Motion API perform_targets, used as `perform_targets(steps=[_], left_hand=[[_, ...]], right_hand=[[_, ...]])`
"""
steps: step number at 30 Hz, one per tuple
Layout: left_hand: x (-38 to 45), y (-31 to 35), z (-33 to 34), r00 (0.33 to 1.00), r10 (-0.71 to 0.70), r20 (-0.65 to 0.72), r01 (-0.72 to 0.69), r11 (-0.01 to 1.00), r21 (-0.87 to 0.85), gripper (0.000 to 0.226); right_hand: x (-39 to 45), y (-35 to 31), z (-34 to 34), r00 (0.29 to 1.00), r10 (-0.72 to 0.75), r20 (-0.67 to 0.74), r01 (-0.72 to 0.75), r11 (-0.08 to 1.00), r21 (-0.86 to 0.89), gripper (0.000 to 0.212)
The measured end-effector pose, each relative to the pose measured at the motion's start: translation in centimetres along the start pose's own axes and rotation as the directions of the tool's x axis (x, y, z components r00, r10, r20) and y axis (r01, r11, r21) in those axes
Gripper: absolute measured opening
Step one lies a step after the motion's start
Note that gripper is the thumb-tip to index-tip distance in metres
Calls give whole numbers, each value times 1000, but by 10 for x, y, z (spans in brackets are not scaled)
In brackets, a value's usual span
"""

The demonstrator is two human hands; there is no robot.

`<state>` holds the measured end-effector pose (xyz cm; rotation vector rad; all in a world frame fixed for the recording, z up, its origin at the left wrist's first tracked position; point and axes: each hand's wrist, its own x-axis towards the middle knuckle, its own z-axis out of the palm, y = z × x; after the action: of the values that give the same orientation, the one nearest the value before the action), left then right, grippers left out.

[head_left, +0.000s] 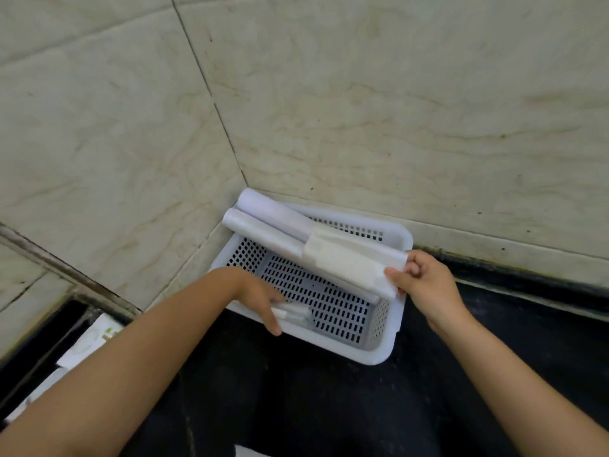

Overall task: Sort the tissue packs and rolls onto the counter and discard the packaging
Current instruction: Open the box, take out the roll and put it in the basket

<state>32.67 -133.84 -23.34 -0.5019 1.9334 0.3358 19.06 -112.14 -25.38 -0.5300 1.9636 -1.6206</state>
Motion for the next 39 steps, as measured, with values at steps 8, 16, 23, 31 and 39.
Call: perform_targets(steps=[8,16,23,31,39], left_hand=[[-22,-1,6,969,134,-209,-147,988,-45,34],[-41,-26,21,768,114,-631,-215,973,-87,21],[-23,-20,16,741,-5,-671,-34,998,-46,32],[16,9,17,866,-39,-499,137,977,161,42],[12,26,11,843,-178,-508,212,977,11,33]], right_hand=[[-16,-11,4,993,-81,90,91,989,-120,26],[-15,-5,61,926,-199,321,359,730,-582,10],[8,14,116,953,199,229,-69,877,-476,26],[16,18,123,811,420,407,-29,724,-690,18],[13,17,119,809,414,418,60,648,-759,40]])
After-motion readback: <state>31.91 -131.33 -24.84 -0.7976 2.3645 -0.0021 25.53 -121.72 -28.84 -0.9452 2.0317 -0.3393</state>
